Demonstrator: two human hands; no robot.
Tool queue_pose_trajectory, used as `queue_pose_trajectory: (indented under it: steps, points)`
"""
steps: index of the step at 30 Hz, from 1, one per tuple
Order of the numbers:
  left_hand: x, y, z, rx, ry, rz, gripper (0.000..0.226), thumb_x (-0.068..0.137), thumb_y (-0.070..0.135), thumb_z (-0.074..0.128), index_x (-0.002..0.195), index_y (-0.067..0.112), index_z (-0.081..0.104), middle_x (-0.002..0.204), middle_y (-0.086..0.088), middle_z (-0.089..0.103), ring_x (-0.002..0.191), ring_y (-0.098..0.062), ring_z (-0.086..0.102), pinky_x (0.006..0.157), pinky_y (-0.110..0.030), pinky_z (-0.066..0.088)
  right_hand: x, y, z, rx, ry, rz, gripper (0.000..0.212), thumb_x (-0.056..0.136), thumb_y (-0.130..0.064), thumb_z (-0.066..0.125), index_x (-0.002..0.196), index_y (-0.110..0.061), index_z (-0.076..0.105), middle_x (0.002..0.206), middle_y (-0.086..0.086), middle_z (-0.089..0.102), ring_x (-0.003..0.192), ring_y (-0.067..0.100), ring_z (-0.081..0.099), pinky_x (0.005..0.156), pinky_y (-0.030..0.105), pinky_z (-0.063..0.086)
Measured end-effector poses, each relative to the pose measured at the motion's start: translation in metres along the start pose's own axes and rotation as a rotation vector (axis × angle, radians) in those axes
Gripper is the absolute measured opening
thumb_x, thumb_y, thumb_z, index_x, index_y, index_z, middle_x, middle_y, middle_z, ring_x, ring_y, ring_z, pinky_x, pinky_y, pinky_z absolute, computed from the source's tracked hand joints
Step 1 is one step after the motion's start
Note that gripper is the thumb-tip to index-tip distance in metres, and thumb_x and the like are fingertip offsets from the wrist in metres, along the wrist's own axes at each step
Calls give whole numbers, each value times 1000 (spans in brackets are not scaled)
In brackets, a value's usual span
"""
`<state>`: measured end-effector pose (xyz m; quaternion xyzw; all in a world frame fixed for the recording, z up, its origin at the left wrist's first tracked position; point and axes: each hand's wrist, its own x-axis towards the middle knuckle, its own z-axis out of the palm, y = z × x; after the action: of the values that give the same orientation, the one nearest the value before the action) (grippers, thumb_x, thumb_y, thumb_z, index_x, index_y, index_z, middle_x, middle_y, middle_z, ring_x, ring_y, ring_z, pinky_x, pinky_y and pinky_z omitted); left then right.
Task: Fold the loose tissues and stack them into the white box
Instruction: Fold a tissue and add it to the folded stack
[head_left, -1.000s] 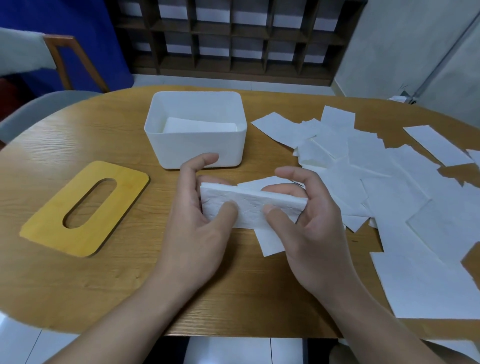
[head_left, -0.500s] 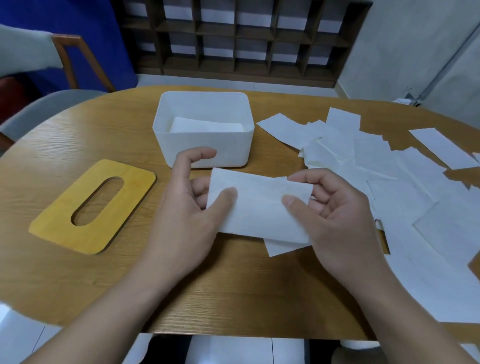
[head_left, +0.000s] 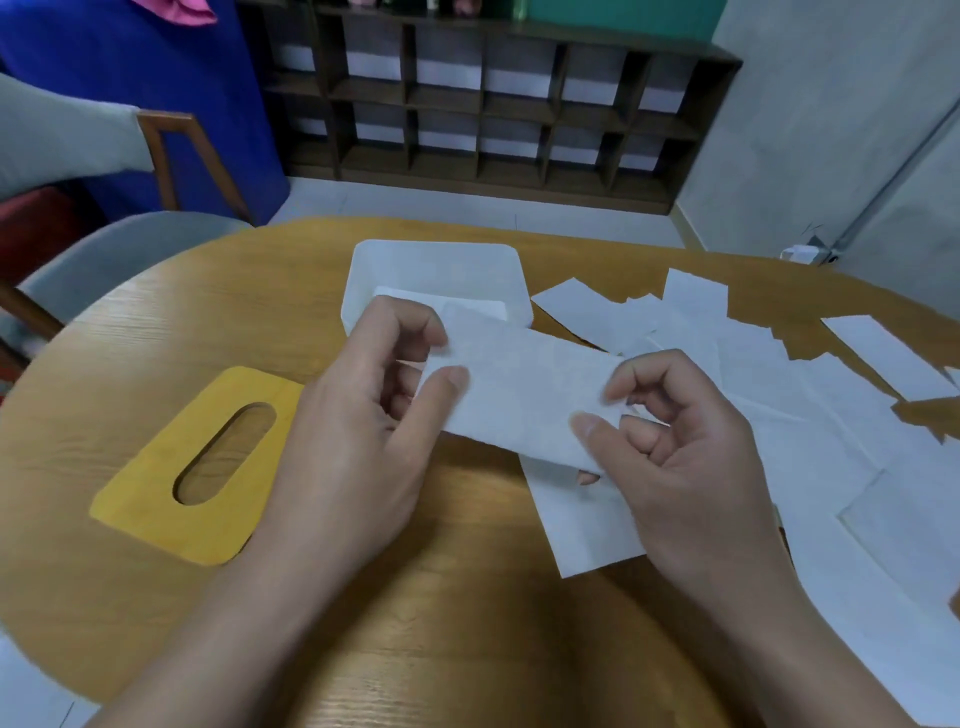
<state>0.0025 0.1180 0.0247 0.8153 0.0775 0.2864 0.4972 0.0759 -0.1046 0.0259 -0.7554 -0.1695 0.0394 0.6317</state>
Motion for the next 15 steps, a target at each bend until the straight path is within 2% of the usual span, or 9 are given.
queue_pose_trajectory:
  steps: [3,5,7,9,11,13,15]
  points:
    - [23,2,-4,78,86,73,13,107,15,70,105,27,67,92,9,65,82,-20,59,65,-23,44,29,-18,12,-51,43,-83,20,99,-8,80,110,-19,67,102,0,68,79,30,79,65,28,64]
    - [43,-7,-7,118,135,78,13,108,15,68,103,27,69,98,12,68,87,-16,61,67,-22,44,56,-28,22,-185,50,-128,24,98,-16,81,114,-29,69,112,-11,67,75,19,77,68,22,62]
    - [61,-19,-12,172,177,71,12,108,17,67,103,28,70,99,16,69,92,-10,61,72,-23,43,84,-33,34,-315,30,-173,24,98,-22,83,113,-34,70,110,-14,68,78,14,72,71,23,62]
    - [74,-32,-16,238,188,37,11,108,23,65,103,31,70,100,19,68,100,-8,58,85,-32,43,109,-33,45,-461,-11,-239,20,97,-25,83,111,-32,71,98,-12,69,87,12,66,76,22,58]
    - [82,-42,-17,305,155,-20,10,110,33,62,103,35,69,101,19,69,109,-12,53,98,-29,34,130,-29,52,-637,-68,-287,16,98,-30,81,110,-32,70,93,-13,67,90,11,62,74,24,51]
    - [87,-48,-15,377,105,-60,16,110,44,58,101,37,69,101,20,71,113,-15,46,96,-31,24,144,-27,56,-789,-147,-306,13,99,-34,77,110,-31,70,95,-13,68,92,12,61,80,31,47]
    - [93,-52,-12,429,83,-67,23,110,50,55,99,37,71,96,21,71,114,-17,43,96,-34,20,154,-28,60,-898,-226,-308,12,101,-36,75,111,-29,72,96,-10,71,94,16,63,84,31,41]
